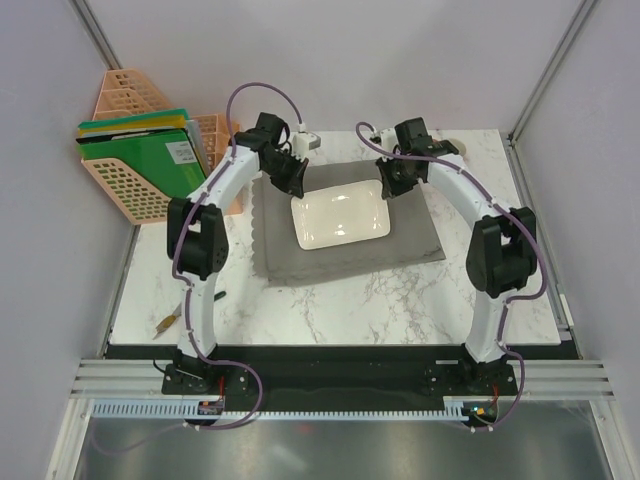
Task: Set the dinner table for one person
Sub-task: Place the plate on the napkin.
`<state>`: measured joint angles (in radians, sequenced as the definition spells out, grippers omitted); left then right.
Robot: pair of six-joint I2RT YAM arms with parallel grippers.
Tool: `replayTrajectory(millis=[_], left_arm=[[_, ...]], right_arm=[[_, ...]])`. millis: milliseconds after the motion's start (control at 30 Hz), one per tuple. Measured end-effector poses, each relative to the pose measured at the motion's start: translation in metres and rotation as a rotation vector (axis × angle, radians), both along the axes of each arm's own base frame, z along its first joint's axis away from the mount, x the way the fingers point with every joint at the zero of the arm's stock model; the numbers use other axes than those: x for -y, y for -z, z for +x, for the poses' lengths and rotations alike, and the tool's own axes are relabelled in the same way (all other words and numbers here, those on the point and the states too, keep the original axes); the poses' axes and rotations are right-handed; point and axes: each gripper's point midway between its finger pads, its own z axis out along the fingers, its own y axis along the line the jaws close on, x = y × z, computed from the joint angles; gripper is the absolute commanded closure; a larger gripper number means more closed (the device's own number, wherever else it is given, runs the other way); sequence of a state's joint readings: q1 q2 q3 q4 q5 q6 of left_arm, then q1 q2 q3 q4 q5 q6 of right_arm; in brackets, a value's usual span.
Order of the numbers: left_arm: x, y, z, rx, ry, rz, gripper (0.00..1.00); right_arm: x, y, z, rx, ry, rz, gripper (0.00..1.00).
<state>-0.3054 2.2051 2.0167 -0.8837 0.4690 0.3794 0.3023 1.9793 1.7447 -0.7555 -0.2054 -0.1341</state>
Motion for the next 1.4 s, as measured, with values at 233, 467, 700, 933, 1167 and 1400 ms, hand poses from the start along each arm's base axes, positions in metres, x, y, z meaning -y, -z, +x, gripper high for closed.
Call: replayTrajectory(millis=[233,467,700,933,1167,1400], left_arm=[[0.003,-0.018,-0.023,0.013,0.017,0.009,0.98],[0.006,-0.036,-0.032,0.051,0.027,0.02,0.98],[0.006,-0.037,-0.032,0.06,0.023,0.029,0.98],[0.005,-0.029,-0.027,0.051,0.016,0.047,0.98],[0.004,-0.015,-0.023,0.021,0.012,0.068,0.98],[0.008,-0.01,-0.015,0.019,0.013,0.067,0.98]], right_arm=[[0.003,-0.011,-0.021,0.0,-0.001,0.006,1.0],[0.006,-0.018,-0.035,0.003,0.0,0.01,1.0],[0.006,-0.019,-0.036,0.007,-0.001,0.009,1.0],[0.005,-0.008,-0.029,-0.008,-0.001,-0.003,1.0],[0.004,0.014,-0.021,-0.045,-0.005,-0.021,1.0],[0.011,0.024,-0.01,-0.053,0.002,-0.023,1.0]])
